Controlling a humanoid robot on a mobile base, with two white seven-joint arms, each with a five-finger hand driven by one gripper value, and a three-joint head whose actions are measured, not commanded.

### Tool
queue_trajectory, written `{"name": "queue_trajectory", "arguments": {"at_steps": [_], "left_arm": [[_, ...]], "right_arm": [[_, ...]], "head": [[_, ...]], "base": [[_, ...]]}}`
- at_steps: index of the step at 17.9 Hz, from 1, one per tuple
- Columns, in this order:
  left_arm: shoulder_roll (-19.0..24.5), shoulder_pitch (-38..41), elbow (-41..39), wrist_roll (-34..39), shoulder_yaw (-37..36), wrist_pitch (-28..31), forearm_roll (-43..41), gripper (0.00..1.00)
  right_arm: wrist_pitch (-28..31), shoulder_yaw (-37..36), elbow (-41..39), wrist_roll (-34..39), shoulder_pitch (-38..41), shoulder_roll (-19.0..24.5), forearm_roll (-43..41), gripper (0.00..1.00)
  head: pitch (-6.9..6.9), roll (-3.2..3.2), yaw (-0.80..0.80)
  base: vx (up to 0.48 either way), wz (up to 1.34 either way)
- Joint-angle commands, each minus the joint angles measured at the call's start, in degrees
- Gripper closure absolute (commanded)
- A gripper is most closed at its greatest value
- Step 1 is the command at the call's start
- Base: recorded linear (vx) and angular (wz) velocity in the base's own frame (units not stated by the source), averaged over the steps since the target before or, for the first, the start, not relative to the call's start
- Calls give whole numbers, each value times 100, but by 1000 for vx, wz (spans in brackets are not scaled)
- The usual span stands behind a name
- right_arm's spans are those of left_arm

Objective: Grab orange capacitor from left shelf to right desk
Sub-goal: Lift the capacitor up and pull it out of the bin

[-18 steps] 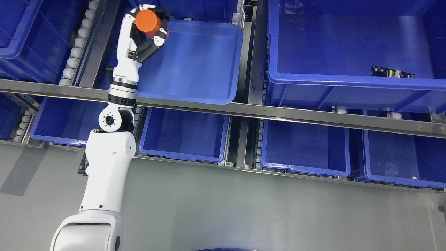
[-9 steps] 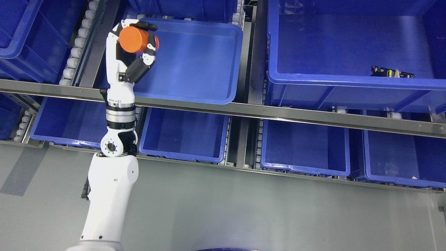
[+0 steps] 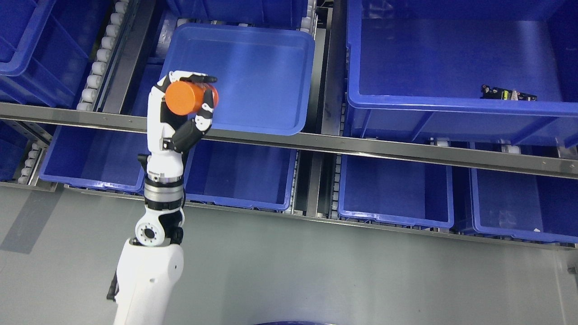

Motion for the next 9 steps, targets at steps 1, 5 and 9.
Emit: {"name": "queue_trajectory", "arguments": {"at_steps": [1, 5, 9], "left_arm": [[88, 644, -1041, -3, -259, 4, 9, 99], [88, 714, -1085, 5, -268, 4, 9, 99], [88, 978, -1278, 41, -251, 4, 9, 99]], "right_arm": [[0, -70, -100, 0, 114, -100, 18, 0], [0, -70, -100, 0, 114, -100, 18, 0], [0, -70, -100, 0, 114, -100, 18, 0]], "head": [[0, 0, 0], [0, 0, 0], [0, 0, 0]], "base": [[0, 0], [0, 0], [0, 0]]}}
